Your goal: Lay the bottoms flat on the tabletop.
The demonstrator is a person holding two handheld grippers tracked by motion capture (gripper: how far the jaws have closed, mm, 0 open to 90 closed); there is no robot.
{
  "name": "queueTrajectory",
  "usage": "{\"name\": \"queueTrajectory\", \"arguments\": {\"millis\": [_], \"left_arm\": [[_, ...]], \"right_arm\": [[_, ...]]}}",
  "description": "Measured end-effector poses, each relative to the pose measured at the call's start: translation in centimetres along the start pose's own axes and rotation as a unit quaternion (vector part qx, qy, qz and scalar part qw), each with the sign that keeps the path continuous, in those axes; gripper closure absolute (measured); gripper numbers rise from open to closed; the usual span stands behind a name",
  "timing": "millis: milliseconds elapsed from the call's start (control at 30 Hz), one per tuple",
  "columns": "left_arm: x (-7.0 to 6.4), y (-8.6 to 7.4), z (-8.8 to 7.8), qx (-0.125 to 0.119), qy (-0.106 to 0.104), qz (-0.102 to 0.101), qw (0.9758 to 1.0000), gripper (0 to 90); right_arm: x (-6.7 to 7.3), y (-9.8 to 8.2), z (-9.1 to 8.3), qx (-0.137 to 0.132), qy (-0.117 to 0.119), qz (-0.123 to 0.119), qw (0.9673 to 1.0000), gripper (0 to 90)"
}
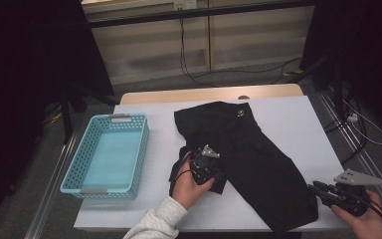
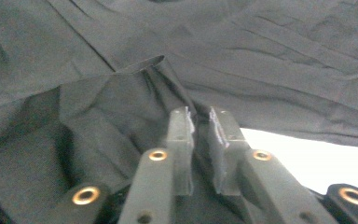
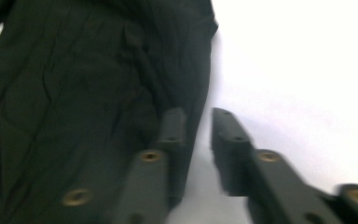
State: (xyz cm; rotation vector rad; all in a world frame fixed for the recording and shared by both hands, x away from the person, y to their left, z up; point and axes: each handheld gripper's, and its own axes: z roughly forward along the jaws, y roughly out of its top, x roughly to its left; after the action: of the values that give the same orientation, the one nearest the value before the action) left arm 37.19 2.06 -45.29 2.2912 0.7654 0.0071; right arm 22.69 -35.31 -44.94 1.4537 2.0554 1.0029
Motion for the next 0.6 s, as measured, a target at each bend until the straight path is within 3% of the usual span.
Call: {"name": "queueTrajectory", "arguments": {"millis": [67, 167, 300, 433, 500, 533, 600], "left_arm": [[0.0, 0.0, 0.0, 0.002, -0.006, -0.010, 0.9999, 87.7], [-0.1, -0.1, 0.0, 0.004, -0.014, -0.014, 0.9998, 89.6], [-0.2, -0.2, -0.2, 0.010, -0.020, -0.017, 0.9996, 90.0], [-0.3, -0.3, -0.3, 0.013, -0.024, -0.018, 0.9995, 90.0], [-0.1, -0.3, -0.4, 0.016, -0.026, -0.015, 0.9994, 90.0], [0.0, -0.4, -0.5, 0.016, -0.027, -0.015, 0.9994, 90.0], [0.1, -0.4, -0.6, 0.017, -0.025, -0.017, 0.9994, 90.0]], "right_arm": [[0.3, 0.2, 0.3, 0.000, 0.002, -0.003, 1.0000, 64.6], [0.7, 0.7, 0.9, -0.002, -0.005, -0.003, 1.0000, 56.5], [0.8, 1.3, 1.5, -0.014, -0.013, 0.000, 0.9998, 53.8], [0.7, 1.2, 3.0, 0.006, -0.020, 0.012, 0.9997, 54.1], [0.5, 1.1, 3.6, 0.009, -0.020, 0.020, 0.9995, 60.7], [0.5, 1.2, 3.7, 0.008, -0.014, 0.019, 0.9997, 74.0], [0.6, 1.3, 3.7, 0.018, 0.008, 0.017, 0.9997, 88.3]]}}
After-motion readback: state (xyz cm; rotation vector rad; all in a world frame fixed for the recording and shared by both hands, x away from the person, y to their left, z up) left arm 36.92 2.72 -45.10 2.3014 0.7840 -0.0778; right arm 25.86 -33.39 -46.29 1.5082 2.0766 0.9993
